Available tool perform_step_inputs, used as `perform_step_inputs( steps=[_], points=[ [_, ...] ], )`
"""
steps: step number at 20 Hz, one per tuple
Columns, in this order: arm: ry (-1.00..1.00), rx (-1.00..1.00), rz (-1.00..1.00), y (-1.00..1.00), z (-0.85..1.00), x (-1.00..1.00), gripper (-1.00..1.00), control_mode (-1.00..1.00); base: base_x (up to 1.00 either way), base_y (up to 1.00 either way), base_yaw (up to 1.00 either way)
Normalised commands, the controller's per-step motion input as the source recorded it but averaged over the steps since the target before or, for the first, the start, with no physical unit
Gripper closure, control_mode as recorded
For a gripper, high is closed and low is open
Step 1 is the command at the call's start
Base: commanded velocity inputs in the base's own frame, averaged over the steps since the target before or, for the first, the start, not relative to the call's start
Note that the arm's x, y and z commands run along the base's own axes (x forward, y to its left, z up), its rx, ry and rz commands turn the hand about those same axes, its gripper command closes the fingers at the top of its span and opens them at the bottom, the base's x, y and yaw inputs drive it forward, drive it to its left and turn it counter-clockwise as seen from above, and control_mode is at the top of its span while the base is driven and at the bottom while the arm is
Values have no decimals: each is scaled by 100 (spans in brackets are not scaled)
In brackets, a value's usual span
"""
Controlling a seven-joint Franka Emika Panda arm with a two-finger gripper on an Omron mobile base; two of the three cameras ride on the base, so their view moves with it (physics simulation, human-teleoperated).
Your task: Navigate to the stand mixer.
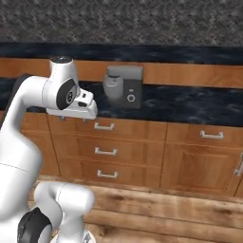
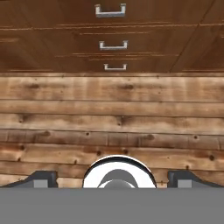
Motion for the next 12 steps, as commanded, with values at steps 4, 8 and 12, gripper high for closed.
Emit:
perform_step_inputs(
  steps=[4, 8, 12],
  points=[
    [0, 0, 0, 0, 0, 0, -100, 100, 100, 7, -6],
    [0, 0, 0, 0, 0, 0, -100, 100, 41, -40, 0],
    [0, 0, 0, 0, 0, 0, -100, 100, 14, -46, 0]
  ],
)
